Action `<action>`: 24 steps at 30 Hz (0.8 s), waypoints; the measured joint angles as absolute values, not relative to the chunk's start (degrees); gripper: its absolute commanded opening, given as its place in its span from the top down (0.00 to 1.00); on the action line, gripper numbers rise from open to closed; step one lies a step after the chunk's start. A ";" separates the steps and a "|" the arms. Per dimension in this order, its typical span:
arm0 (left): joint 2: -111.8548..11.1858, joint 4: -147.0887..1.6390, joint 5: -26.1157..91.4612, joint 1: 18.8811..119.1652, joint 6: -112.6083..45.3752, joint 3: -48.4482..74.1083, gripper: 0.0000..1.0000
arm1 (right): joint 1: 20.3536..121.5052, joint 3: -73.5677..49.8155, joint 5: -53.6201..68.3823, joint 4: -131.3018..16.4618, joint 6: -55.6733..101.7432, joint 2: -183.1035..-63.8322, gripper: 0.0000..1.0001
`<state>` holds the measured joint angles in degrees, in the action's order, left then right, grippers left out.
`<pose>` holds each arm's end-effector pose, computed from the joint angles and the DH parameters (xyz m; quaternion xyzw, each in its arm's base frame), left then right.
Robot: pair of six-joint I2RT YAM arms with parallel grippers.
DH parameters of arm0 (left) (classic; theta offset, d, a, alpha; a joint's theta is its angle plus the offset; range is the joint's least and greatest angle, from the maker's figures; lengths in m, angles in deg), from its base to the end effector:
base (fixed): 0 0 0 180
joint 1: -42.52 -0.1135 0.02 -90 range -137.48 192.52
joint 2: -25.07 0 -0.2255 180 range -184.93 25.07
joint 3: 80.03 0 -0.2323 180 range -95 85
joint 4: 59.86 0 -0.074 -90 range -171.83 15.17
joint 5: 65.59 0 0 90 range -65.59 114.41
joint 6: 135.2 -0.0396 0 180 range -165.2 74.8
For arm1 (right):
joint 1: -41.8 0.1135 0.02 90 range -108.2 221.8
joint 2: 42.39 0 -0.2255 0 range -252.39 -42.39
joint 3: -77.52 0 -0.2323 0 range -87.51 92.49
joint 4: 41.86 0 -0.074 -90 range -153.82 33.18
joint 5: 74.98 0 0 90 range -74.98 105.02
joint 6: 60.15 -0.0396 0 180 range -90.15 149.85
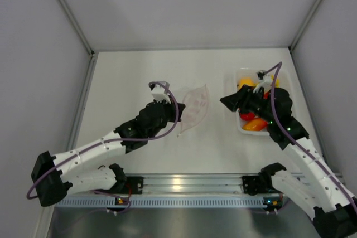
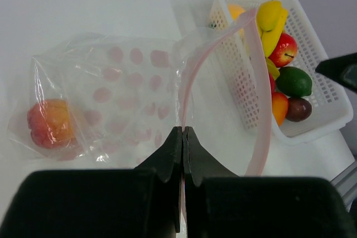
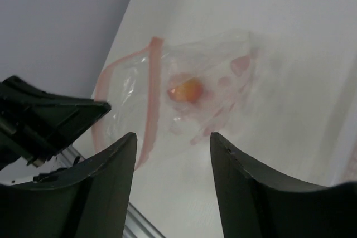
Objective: Open the zip-top bag and remove the fake food
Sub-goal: Place the fake fruit in the bin, then adjust the zipper food storage bag at the center of the board.
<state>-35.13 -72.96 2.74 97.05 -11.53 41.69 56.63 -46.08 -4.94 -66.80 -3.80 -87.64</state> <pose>0.1553 -0.1928 0.2727 0.0286 0.7871 -0.3089 0.5331 0.1871 0.0635 0.2921 0.0212 0.7820 0.3739 0.4982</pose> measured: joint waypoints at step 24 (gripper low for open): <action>-42.70 -72.70 -9.48 101.02 2.97 34.13 1.00 | 86.73 -22.26 25.22 -81.67 -12.17 -114.00 0.85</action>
